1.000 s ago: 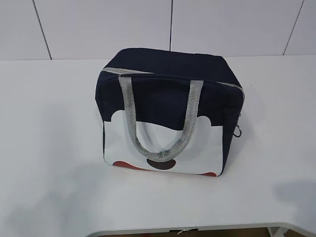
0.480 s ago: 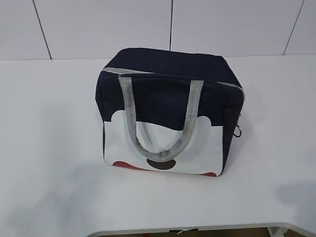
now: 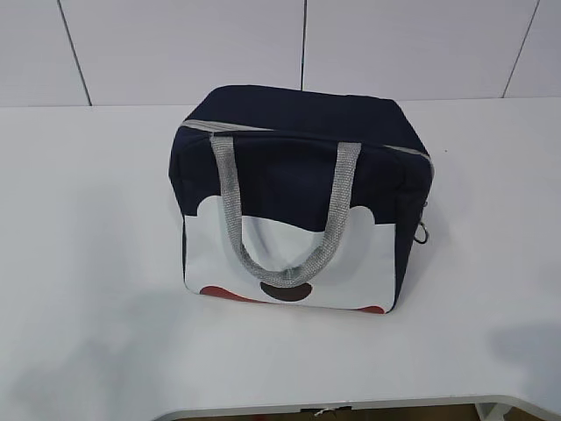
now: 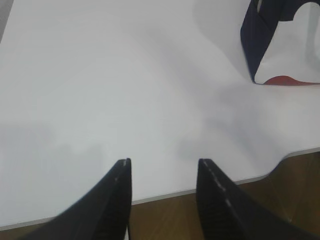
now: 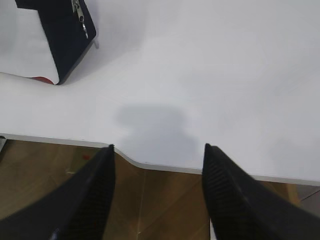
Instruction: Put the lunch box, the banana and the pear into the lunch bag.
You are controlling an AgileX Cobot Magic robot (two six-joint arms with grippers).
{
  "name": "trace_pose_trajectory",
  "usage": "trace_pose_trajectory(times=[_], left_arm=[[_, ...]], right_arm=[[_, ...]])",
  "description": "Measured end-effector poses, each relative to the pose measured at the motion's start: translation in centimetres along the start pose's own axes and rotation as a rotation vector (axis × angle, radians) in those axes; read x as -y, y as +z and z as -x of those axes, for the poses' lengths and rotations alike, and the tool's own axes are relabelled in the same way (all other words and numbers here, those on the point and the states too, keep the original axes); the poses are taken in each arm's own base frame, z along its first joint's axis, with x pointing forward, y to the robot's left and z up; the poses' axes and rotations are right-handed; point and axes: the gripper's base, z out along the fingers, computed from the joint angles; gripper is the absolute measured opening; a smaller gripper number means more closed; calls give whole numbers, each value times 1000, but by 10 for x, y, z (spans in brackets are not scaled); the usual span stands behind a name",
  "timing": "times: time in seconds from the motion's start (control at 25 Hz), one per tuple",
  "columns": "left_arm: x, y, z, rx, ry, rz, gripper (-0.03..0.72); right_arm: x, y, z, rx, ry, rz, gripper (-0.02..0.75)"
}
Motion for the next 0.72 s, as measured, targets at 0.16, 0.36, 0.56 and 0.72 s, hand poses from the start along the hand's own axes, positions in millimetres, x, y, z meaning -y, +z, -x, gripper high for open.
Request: trace_pose_trajectory(times=[0.16,0.36,0.56,0.72], left_arm=[[0,0,0,0,0,0,305],[0,0,0,0,0,0,305],[0,0,0,0,0,0,305],[0,0,0,0,0,0,305]], right_arm=[[0,0,0,2,0,0,463],[0,0,0,4,0,0,463],[0,0,0,4,1,2,463],[0,0,0,4,0,0,463]])
